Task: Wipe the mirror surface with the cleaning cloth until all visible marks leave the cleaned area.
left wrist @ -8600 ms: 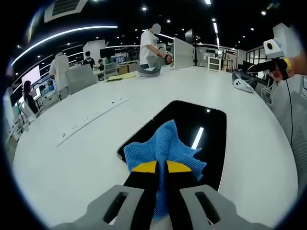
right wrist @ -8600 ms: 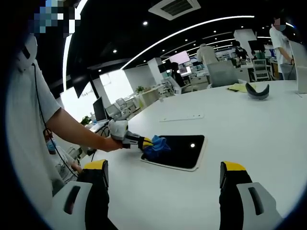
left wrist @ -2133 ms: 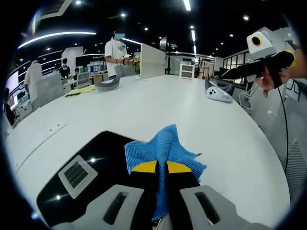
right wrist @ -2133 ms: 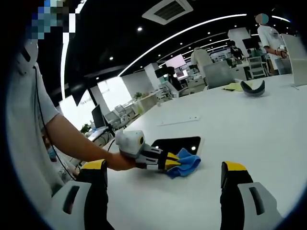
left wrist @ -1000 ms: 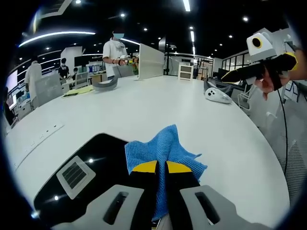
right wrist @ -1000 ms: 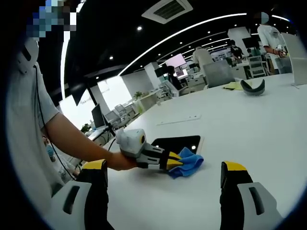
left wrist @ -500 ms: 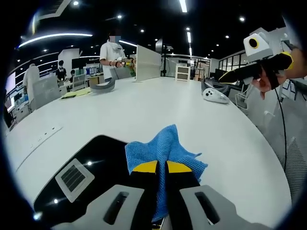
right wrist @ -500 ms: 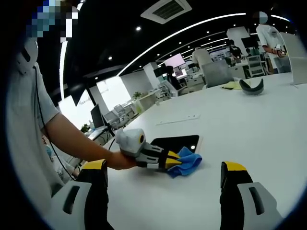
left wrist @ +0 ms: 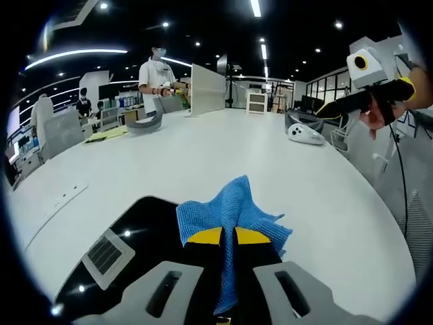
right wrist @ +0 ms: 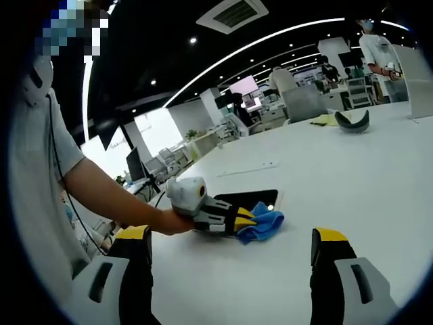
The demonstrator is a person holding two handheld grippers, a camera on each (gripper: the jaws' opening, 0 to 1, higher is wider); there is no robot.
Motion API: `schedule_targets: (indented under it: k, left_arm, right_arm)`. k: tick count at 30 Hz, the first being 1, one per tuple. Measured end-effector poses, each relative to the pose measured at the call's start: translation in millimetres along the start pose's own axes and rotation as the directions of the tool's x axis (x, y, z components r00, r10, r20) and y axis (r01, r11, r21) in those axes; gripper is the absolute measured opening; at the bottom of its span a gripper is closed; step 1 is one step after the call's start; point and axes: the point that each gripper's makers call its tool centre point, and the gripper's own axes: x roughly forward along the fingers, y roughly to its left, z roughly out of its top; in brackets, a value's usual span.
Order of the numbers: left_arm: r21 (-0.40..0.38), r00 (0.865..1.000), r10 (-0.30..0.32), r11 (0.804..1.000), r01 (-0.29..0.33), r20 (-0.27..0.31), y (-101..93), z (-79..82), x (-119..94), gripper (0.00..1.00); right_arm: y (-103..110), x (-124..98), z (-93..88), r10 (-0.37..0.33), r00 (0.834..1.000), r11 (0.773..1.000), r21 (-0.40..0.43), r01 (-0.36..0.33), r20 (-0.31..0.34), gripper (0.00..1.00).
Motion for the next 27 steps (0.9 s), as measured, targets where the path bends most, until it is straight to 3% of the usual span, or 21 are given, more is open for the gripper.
schedule_targets:
  k: [27]
  left_arm:
    - [0.024,1.000,-0.002,1.000,0.002,0.010,25.9,8.8,7.0,0.03]
  right_arm:
    - [-4.6,1.1,-1.7,-0.012,1.000,1.000,0.000,0.012,-0.013,0.98]
